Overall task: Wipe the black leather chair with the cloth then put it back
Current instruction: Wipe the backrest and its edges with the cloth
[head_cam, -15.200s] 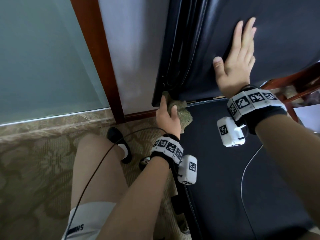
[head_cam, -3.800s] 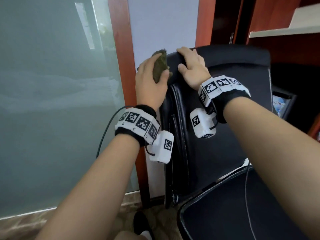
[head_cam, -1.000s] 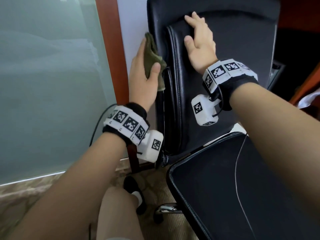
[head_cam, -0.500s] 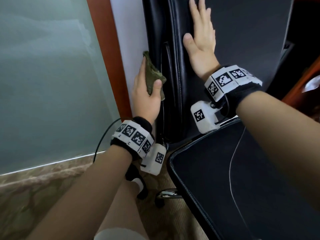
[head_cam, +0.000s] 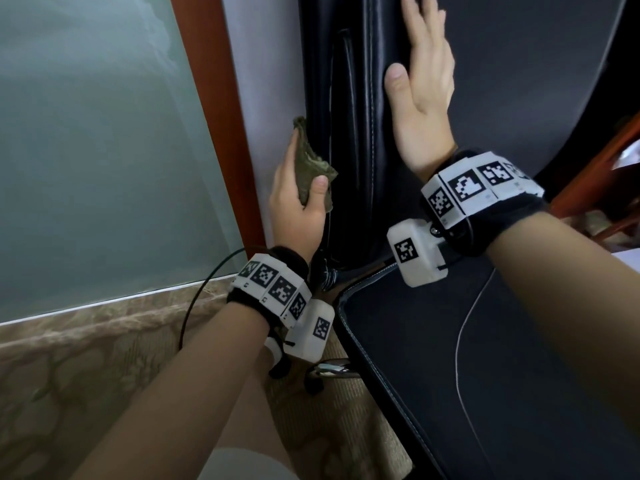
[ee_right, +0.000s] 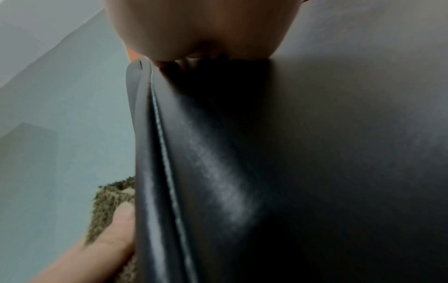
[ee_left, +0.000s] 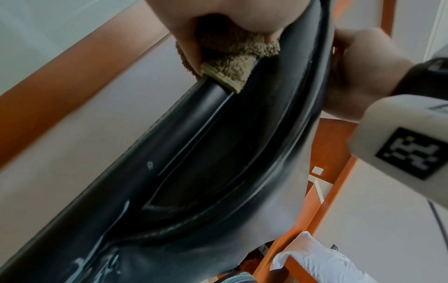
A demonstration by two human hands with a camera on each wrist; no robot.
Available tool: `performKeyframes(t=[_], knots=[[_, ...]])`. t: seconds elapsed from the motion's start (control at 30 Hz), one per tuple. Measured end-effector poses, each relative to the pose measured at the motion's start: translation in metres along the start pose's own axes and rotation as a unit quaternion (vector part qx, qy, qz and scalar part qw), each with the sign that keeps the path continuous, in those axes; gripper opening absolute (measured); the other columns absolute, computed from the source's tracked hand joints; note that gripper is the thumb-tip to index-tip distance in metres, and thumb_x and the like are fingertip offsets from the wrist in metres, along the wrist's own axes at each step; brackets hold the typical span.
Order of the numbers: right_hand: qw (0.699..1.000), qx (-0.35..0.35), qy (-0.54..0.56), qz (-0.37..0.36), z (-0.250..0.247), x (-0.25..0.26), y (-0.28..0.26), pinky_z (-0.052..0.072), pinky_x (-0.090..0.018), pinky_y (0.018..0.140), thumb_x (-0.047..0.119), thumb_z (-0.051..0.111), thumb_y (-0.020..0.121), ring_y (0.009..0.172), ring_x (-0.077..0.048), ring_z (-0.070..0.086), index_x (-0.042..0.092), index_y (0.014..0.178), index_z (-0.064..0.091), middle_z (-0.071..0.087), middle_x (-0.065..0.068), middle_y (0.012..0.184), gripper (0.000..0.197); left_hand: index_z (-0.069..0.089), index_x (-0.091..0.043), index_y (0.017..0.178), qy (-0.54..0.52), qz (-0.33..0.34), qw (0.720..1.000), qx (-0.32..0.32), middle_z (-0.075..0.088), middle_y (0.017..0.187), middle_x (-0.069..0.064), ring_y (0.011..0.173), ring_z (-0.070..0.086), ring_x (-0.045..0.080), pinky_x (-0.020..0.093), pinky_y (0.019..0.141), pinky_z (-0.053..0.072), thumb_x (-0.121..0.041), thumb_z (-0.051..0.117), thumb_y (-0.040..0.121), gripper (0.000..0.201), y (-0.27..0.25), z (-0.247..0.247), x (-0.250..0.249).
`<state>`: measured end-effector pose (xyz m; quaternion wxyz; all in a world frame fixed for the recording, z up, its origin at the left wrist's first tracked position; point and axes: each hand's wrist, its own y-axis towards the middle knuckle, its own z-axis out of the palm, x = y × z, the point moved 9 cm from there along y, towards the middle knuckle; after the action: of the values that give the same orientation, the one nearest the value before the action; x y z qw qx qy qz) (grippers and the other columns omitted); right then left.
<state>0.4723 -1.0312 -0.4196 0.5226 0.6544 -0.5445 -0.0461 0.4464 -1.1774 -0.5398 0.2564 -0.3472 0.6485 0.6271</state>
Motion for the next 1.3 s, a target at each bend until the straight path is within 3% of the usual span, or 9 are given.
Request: performKeyframes(t=[0.07,0.2,0.4,0.5,0.6,0.67,0.77,1.17,1.3], knots=[[1.0,0.001,0.002,0.003,0.001,-0.001,-0.006,-0.002,-0.052,0.114,0.041,0.021,0.09,0.142,-0.035,0.003,0.007,0.146,0.022,0.01,-0.018,0.155,0.065,0.032,-0.005,0.142,0.005,-0.006,1.0,-0.005,0.052,0.127,0.009,0.115,0.051,0.013,0.011,0.098,0.034,-0.033,0.044,0.09,0.061,-0.003,0.0,0.005],[1.0,0.012,0.003,0.016,0.006,-0.01,-0.026,-0.002,-0.051,0.113,0.049,0.018,0.089,0.142,-0.031,0.002,0.01,0.147,0.02,0.008,-0.016,0.155,0.07,0.034,-0.003,0.141,0.014,-0.016,1.0,-0.015,0.045,0.122,-0.011,0.109,0.044,-0.016,0.004,0.095,0.031,-0.033,0.044,0.09,0.061,-0.012,0.001,0.016],[0.999,0.006,0.007,0.037,0.008,-0.015,-0.036,-0.003,-0.047,0.112,0.041,0.023,0.09,0.142,-0.03,0.002,0.011,0.146,0.02,0.008,-0.015,0.155,0.064,0.032,-0.007,0.143,0.032,-0.03,0.999,0.009,0.051,0.129,0.009,0.117,0.05,0.018,0.015,0.097,0.034,-0.041,0.04,0.089,0.064,-0.021,0.004,0.02],[0.999,0.003,0.007,0.038,0.007,-0.015,-0.035,-0.003,-0.047,0.112,0.042,0.023,0.09,0.142,-0.03,0.003,0.011,0.146,0.02,0.008,-0.015,0.156,0.064,0.033,-0.005,0.143,0.036,-0.019,0.999,0.029,0.046,0.131,0.001,0.121,0.044,0.012,0.011,0.1,0.03,-0.037,0.04,0.089,0.063,-0.016,0.002,0.013],[0.999,0.005,0.003,0.031,0.008,-0.014,-0.036,-0.002,-0.048,0.112,0.051,0.018,0.089,0.142,-0.03,0.003,0.012,0.147,0.02,0.008,-0.014,0.156,0.07,0.035,-0.003,0.141,0.03,0.001,1.0,0.008,0.049,0.129,0.007,0.119,0.048,0.017,0.015,0.101,0.032,-0.032,0.042,0.089,0.06,0.006,-0.005,-0.011],[1.0,0.002,0.0,0.03,0.008,-0.013,-0.036,-0.002,-0.048,0.112,0.053,0.015,0.088,0.142,-0.029,0.003,0.012,0.147,0.02,0.009,-0.014,0.156,0.072,0.036,0.0,0.14,0.014,0.017,0.999,-0.024,0.047,0.13,0.003,0.12,0.044,0.012,0.008,0.1,0.029,-0.026,0.045,0.091,0.056,0.028,-0.009,-0.03],[1.0,0.001,-0.002,0.025,0.008,-0.013,-0.036,-0.001,-0.05,0.112,0.055,0.014,0.088,0.142,-0.03,0.004,0.012,0.147,0.021,0.009,-0.014,0.156,0.074,0.037,0.003,0.138,0.003,0.036,0.998,-0.052,0.049,0.132,0.012,0.12,0.044,0.014,0.006,0.099,0.029,-0.017,0.048,0.092,0.051,0.046,-0.01,-0.042],[1.0,-0.007,-0.001,0.023,0.008,-0.011,-0.037,-0.003,-0.046,0.112,0.041,0.019,0.089,0.142,-0.032,0.006,0.008,0.145,0.024,0.013,-0.016,0.155,0.065,0.039,0.006,0.135,0.019,0.008,0.999,-0.049,0.044,0.125,-0.001,0.115,0.039,-0.017,0.003,0.097,0.028,-0.023,0.045,0.09,0.054,-0.011,-0.003,0.011],[1.0,-0.013,-0.012,0.022,0.008,-0.01,-0.037,0.0,-0.048,0.112,0.037,0.025,0.095,0.142,-0.033,0.007,0.008,0.145,0.024,0.014,-0.018,0.154,0.058,0.039,0.001,0.137,0.017,-0.011,1.0,-0.024,0.045,0.126,-0.002,0.115,0.042,-0.002,0.007,0.098,0.03,-0.029,0.044,0.091,0.055,-0.021,-0.002,0.019]])
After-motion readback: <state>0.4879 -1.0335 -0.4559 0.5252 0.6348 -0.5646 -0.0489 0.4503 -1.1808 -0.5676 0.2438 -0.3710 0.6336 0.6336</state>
